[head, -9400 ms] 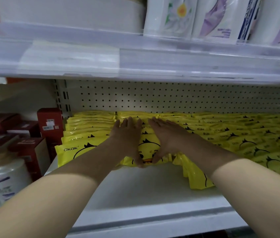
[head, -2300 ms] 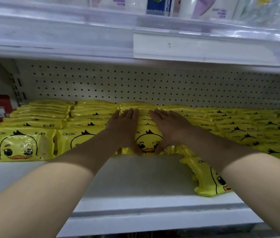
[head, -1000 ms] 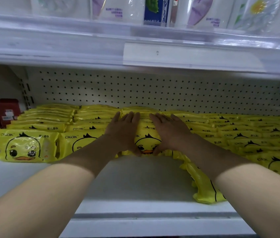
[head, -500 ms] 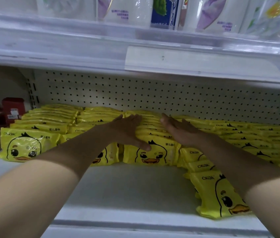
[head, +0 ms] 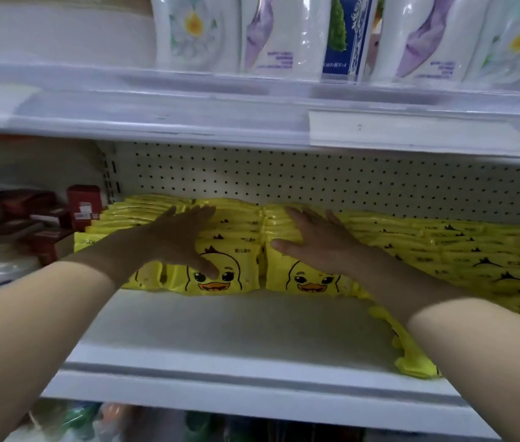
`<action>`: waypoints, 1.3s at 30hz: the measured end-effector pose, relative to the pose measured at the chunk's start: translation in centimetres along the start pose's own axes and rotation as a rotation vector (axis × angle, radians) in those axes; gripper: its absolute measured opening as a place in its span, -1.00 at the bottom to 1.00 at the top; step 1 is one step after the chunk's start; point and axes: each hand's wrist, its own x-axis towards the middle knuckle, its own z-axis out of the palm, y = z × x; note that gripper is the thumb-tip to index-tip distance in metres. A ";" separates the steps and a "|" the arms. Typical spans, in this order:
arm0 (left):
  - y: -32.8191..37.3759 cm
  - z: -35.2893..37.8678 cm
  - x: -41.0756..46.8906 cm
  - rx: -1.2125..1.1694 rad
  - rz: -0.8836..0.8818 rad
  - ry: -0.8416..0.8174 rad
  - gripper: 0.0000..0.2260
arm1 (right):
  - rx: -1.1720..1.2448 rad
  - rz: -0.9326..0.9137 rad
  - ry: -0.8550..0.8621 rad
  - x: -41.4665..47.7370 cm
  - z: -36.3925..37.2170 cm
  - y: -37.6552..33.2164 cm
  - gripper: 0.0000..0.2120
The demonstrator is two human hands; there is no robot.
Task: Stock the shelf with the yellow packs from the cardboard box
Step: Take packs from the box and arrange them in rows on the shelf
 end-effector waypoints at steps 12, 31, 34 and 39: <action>-4.1 2.7 -0.1 0.278 0.088 0.102 0.28 | -0.253 -0.129 0.078 3.6 4.1 -6.8 0.21; -3.2 2.4 2.7 -0.327 0.159 0.348 -0.45 | 0.231 -0.017 0.311 4.9 2.1 -5.4 -0.65; -3.2 3.0 2.8 -0.272 0.174 0.402 -0.29 | 0.224 -0.059 0.229 4.2 2.2 -5.3 -0.63; -3.4 2.8 1.9 -0.199 0.213 0.442 -0.20 | 0.175 -0.108 0.166 3.8 2.2 -5.5 -0.34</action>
